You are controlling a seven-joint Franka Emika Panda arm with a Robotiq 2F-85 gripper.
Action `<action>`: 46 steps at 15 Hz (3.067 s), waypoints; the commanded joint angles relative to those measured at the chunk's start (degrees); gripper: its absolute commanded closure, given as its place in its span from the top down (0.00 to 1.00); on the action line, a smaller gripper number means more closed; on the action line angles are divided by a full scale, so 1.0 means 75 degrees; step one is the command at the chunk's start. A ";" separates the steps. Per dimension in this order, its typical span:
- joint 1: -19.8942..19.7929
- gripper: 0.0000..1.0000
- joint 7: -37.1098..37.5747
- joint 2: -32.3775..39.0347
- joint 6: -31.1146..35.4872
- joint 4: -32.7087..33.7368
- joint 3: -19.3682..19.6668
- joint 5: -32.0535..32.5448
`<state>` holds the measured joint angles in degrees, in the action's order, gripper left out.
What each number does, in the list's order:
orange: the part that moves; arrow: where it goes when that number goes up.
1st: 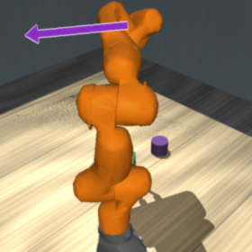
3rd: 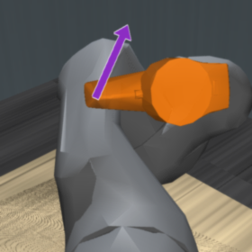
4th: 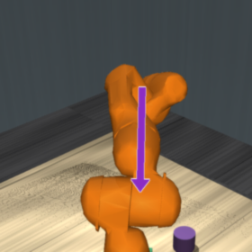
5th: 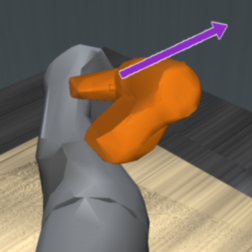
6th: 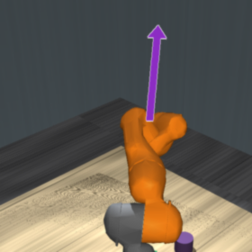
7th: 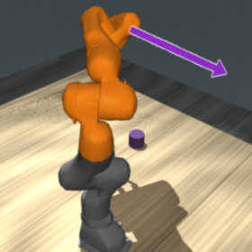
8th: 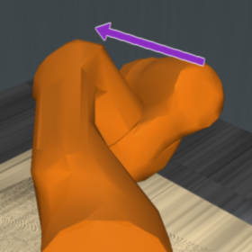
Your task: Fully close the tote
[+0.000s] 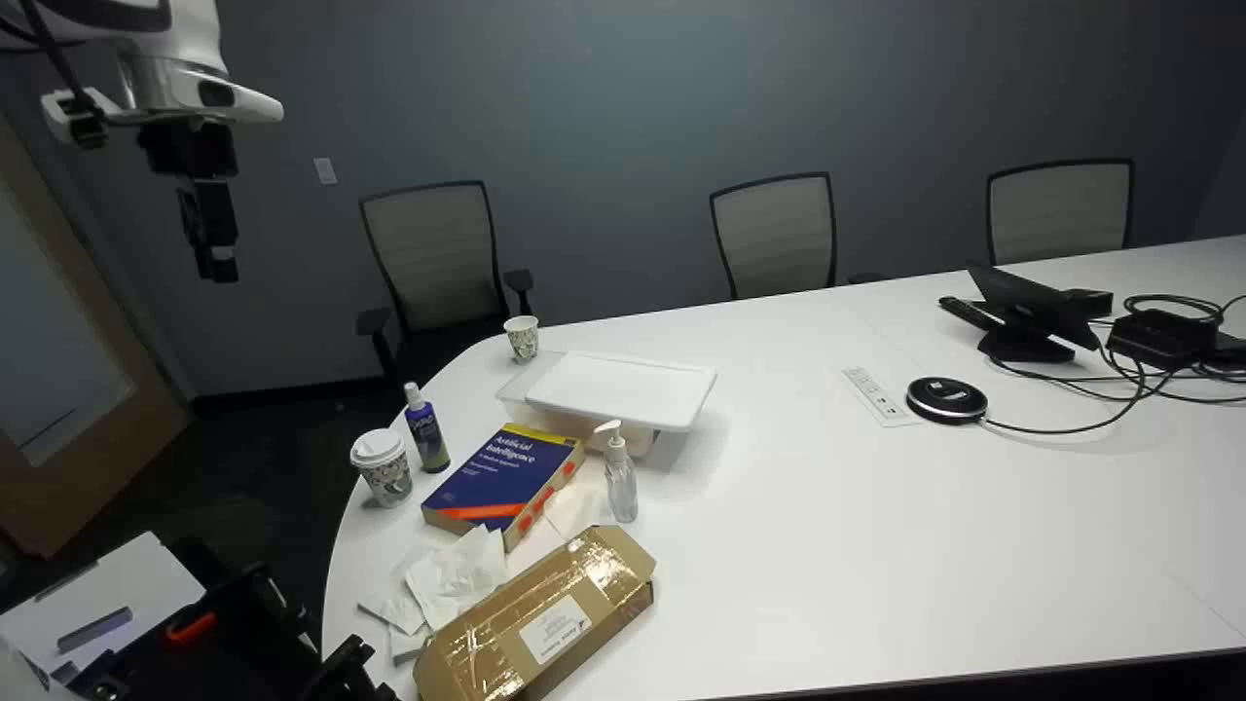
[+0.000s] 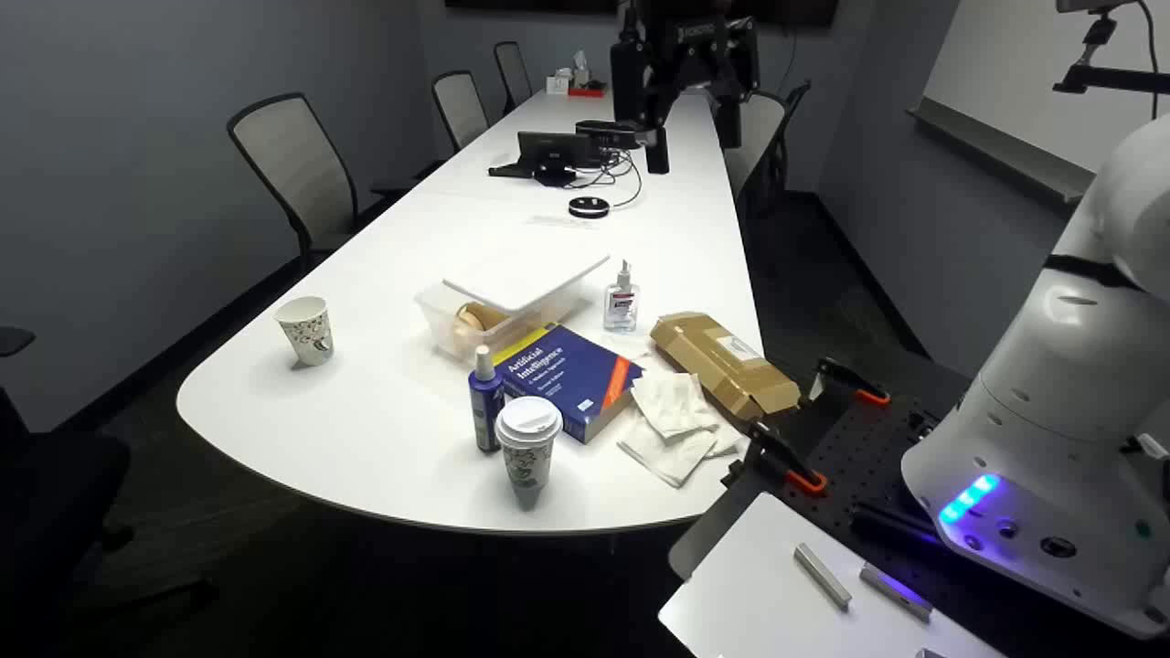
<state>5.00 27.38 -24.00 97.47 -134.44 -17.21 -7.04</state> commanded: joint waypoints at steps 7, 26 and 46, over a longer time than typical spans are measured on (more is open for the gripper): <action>-0.0006 1.00 -0.0197 0.0480 -0.0026 0.0340 0.0209 0.0250; -0.0183 1.00 -0.4002 0.7267 0.1090 0.5593 0.1628 0.1502; 0.0121 1.00 -0.4442 0.9235 0.2439 0.7034 0.1722 0.1687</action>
<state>4.47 -6.57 41.93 114.23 -85.97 -5.08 4.69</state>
